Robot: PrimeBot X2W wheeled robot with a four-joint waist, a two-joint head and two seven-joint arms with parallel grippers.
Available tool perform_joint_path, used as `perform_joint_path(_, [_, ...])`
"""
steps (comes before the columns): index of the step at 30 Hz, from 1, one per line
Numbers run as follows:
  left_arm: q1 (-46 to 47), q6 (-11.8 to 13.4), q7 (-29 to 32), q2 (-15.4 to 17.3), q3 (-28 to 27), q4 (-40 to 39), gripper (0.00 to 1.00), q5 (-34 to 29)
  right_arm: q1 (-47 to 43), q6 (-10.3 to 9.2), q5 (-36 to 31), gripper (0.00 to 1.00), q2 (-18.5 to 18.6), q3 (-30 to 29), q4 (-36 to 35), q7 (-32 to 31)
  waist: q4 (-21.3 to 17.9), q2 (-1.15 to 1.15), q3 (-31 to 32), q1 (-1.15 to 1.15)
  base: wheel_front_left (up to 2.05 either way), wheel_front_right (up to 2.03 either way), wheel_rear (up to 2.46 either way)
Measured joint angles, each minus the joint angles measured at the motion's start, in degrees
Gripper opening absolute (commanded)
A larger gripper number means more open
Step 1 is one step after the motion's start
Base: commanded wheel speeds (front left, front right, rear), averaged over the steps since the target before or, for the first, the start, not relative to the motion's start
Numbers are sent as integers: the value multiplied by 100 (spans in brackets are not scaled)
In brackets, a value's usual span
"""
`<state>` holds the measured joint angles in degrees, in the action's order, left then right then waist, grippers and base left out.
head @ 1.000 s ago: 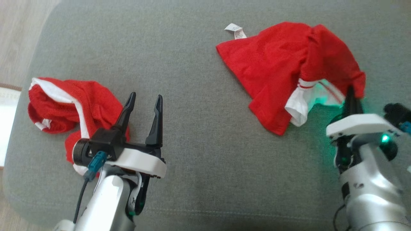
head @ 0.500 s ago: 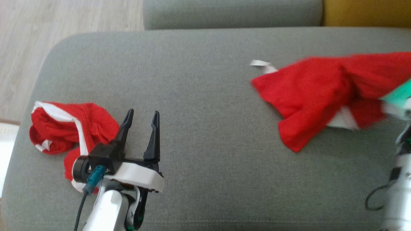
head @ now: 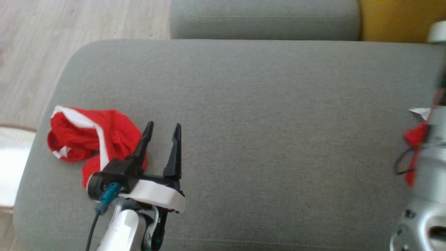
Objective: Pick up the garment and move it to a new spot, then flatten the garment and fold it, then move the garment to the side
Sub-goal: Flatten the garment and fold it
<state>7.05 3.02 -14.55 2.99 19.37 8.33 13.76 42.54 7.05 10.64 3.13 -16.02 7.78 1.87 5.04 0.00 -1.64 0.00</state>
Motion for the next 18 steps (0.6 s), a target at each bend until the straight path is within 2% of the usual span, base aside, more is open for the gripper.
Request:
perform_joint_path(4, [36, 1, 0, -9, 146, 3, 100, 81, -61, 0, -35, 0, 23, 1380, 651, -192, 216, 0, -151, 0, 0, 0, 0])
perform_joint_path(7, [146, 3, 0, -16, 352, 11, 100, 216, -231, 1, 154, 0, 24, 2294, 1611, -291, 424, 0, -302, 0, 0, 0, 0])
perform_joint_path(8, [200, 11, 0, -14, 404, 25, 100, 255, -290, 1, 399, 0, 23, 2605, 1970, -289, 500, 0, -352, 0, 0, 0, 0])
perform_joint_path(9, [268, 12, 0, -18, 475, 45, 100, 286, -349, 1, 582, 0, 20, 2853, 2338, -285, 582, 0, -397, 0, 0, 0, 0])
perform_joint_path(11, [398, 37, 0, -15, 644, 68, 100, 320, -391, 1, 420, 0, 22, 3256, 3047, -181, 759, 0, -488, 0, 0, 0, 0])
perform_joint_path(14, [569, 87, 0, -22, 893, 109, 100, 414, -322, 1, 799, 3, 88, 3844, 3696, -3, 1036, 0, -619, 0, 0, 0, 0])
perform_joint_path(15, [609, 110, 0, -22, 946, 122, 100, 415, -269, 1, 886, 67, 100, 4084, 3789, 103, 1118, 0, -663, 0, 0, 0, 0])
perform_joint_path(16, [635, 133, 0, -21, 965, 134, 100, 424, -191, 1, 1053, 100, 97, 4288, 3878, 175, 1194, 0, -707, 0, 0, 0, 0])
perform_joint_path(18, [656, 165, 0, -20, 966, 163, 100, 452, -6, 1, 1382, 100, 91, 4731, 3988, 229, 1314, 0, -783, 0, 0, 0, 0])
